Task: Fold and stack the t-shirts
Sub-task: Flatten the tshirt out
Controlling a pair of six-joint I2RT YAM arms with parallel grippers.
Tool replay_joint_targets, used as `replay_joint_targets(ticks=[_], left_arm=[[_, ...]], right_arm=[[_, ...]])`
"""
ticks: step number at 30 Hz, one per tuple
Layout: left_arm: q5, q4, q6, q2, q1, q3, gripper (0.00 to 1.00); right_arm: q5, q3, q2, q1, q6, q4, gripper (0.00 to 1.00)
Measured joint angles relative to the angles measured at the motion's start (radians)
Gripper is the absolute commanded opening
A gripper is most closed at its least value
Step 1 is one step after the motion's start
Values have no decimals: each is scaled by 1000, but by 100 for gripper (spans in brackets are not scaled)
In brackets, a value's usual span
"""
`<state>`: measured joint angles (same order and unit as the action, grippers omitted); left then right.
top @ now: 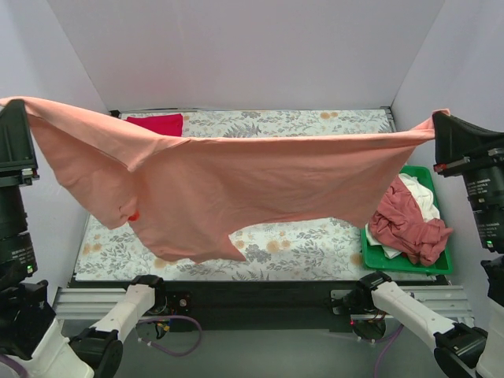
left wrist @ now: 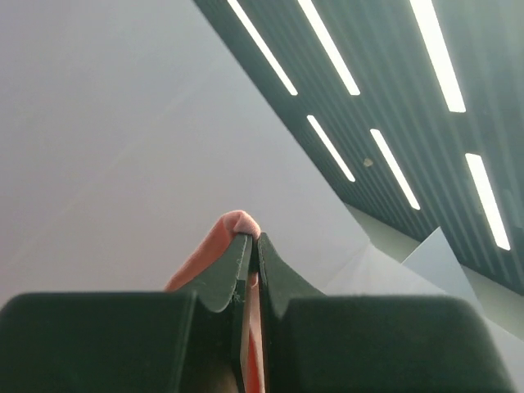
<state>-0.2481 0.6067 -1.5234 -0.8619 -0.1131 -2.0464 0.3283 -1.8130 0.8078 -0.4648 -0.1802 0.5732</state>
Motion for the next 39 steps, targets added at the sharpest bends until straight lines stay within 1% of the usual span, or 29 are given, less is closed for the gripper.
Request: replay_joint_targets(ticks=[2, 4, 9, 13, 18, 22, 24, 26, 29, 30, 31, 32, 33, 34, 35, 37, 38, 39], left_arm=[[-6, -14, 26, -25, 0, -68, 0], [-10, -29, 47, -36, 0, -101, 0], [-35, -77, 94, -40, 0, -108, 0], [-56, -124, 121, -42, 0, -60, 0], [-95, -200, 140, -91, 0, 76, 0], [-128, -296, 177, -230, 0, 227, 0], [-142, -366, 206, -323, 0, 351, 0], [-146, -424, 235, -442, 0, 468, 0], [-141, -469, 278, -658, 0, 562, 1], [-137, -473, 291, -723, 0, 568, 2], [-134, -477, 309, -819, 0, 563, 14], [-130, -475, 326, -887, 0, 552, 19], [-128, -460, 338, -972, 0, 526, 25], [-127, -434, 346, -1054, 0, 481, 32], [-126, -397, 354, -1142, 0, 412, 41], [-126, -341, 362, -1274, 0, 292, 49], [-126, -315, 365, -1324, 0, 243, 60], [-124, -293, 372, -1357, 0, 211, 62]], right_arm=[[-35, -26, -9, 0, -2, 8, 1], [-62, -34, -18, 0, -4, 11, 1], [-100, -34, -31, 0, -7, 33, 1], [-99, -2, -32, 0, -7, 31, 1], [-34, 156, -9, 0, -6, -21, 1], [68, 295, 105, 1, 1, -95, 1], [110, 364, 195, 9, 1, -137, 1], [102, 438, 308, 45, -4, -190, 1], [13, 522, 496, 134, -28, -257, 1], [-25, 531, 571, 168, -34, -271, 1], [-61, 530, 651, 199, -39, -290, 5], [-92, 516, 735, 224, -42, -301, 26], [-114, 496, 801, 241, -46, -312, 40], [-151, 452, 891, 262, -44, -309, 58], [-184, 399, 978, 277, -47, -311, 79], [-240, 290, 1121, 300, -36, -309, 93], [-258, 256, 1162, 305, -27, -306, 96], [-276, 222, 1198, 308, -26, -304, 98]])
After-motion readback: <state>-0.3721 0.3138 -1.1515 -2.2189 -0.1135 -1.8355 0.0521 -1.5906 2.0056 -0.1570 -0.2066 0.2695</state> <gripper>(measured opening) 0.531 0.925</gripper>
